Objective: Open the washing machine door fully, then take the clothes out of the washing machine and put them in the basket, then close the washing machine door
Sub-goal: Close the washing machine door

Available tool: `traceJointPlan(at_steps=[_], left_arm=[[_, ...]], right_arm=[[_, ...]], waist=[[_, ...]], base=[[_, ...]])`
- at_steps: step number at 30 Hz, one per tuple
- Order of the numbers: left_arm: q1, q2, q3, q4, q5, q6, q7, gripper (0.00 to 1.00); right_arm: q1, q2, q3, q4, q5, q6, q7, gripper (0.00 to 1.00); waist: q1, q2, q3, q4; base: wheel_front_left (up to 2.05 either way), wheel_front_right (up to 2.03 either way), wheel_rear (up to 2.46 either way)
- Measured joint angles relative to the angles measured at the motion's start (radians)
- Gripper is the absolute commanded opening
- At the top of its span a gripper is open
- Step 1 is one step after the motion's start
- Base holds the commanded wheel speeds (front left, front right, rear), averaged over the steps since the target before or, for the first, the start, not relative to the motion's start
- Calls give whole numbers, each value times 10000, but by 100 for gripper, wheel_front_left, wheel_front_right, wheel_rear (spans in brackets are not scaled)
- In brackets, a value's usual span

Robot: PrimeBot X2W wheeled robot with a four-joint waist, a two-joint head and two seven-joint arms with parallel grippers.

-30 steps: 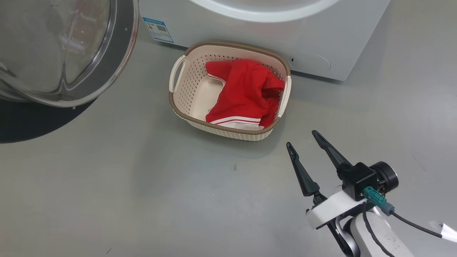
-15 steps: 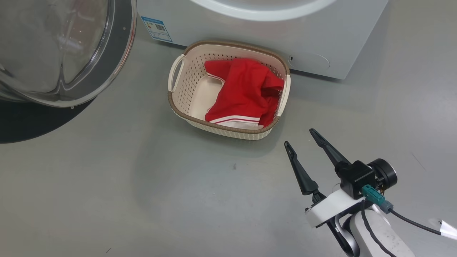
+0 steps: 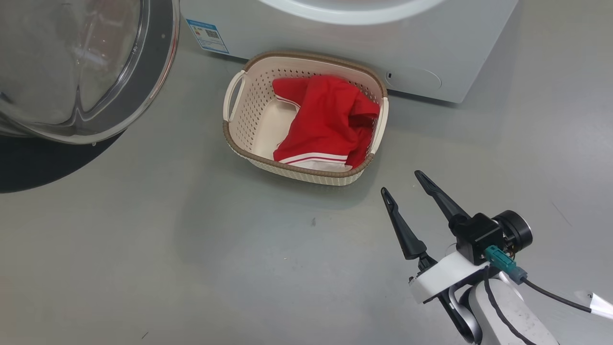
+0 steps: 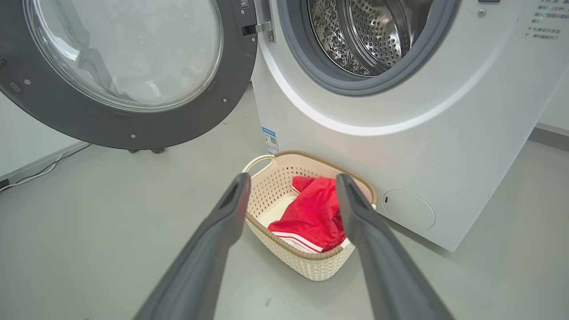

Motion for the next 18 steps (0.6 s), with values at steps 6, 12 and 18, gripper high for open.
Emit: traceJointPlan(at_steps=[6, 12, 18], left_arm=[[-91, 98, -21, 165, -69, 75, 357, 0], [-211, 119, -8, 257, -288, 75, 631, 0], [-375, 104, -15, 364, -410, 52, 1101, 0]], right_arm=[[-98, 0, -6, 29, 0, 8, -4, 100], [-104, 2, -10, 54, 0, 8, -12, 100], [-106, 8, -12, 119, 2, 8, -12, 100]], waist=[[0, 0, 12, -40], [0, 0, 5, -52], [0, 0, -31, -47]], base=[[0, 0, 0], [0, 0, 0], [0, 0, 0]])
